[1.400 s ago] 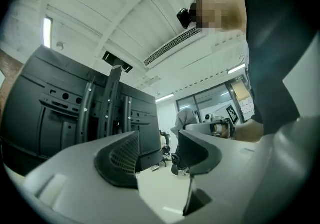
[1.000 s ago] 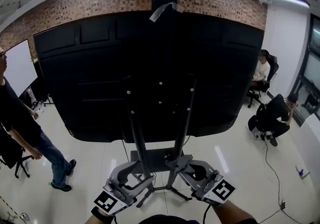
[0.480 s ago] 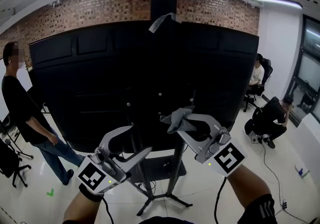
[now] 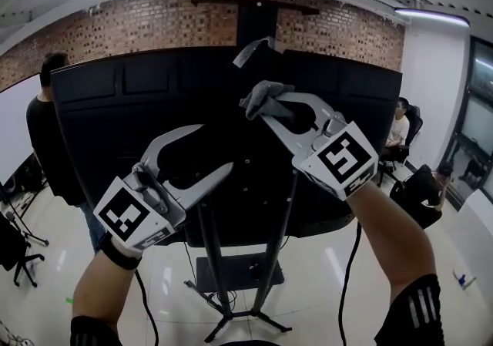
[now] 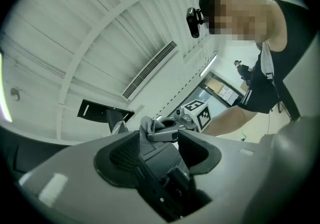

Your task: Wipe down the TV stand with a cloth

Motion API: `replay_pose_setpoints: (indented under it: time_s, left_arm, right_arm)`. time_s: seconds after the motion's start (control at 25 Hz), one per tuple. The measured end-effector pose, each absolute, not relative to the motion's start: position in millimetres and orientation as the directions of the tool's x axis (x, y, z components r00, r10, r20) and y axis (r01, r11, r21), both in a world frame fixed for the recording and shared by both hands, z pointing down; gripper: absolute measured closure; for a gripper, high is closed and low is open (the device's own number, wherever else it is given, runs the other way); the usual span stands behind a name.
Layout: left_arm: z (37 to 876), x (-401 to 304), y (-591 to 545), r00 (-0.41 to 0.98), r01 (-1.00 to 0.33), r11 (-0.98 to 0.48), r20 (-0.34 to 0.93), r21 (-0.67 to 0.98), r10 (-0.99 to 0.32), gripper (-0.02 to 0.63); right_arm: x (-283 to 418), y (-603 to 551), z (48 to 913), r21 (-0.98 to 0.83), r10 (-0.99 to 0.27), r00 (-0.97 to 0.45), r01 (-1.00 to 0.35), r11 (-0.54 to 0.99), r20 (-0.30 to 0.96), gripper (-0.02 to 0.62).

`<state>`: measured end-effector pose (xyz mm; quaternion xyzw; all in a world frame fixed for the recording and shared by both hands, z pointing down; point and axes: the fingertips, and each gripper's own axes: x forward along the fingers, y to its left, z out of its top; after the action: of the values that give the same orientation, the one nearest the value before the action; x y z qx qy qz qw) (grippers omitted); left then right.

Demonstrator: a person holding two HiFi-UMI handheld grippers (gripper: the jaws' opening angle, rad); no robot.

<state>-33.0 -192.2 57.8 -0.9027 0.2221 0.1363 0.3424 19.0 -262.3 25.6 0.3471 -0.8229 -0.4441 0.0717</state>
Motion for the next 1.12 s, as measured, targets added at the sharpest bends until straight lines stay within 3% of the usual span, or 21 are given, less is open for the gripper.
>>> replay_pose_setpoints:
  time_s: [0.6, 1.12]
  left_arm:
    - [-24, -17, -250, 0.833, -0.549, -0.653, -0.405, -0.522, -0.376, 0.351]
    - [-8, -11, -260, 0.832, -0.553, -0.658, -0.387, -0.512, -0.398, 0.351]
  right_arm:
    - [12, -324, -125, 0.867, -0.741, -0.635, -0.476, 0.149, -0.221, 0.558]
    - [11, -345, -109, 0.902, -0.784, -0.598, -0.415, 0.123, -0.169, 0.557]
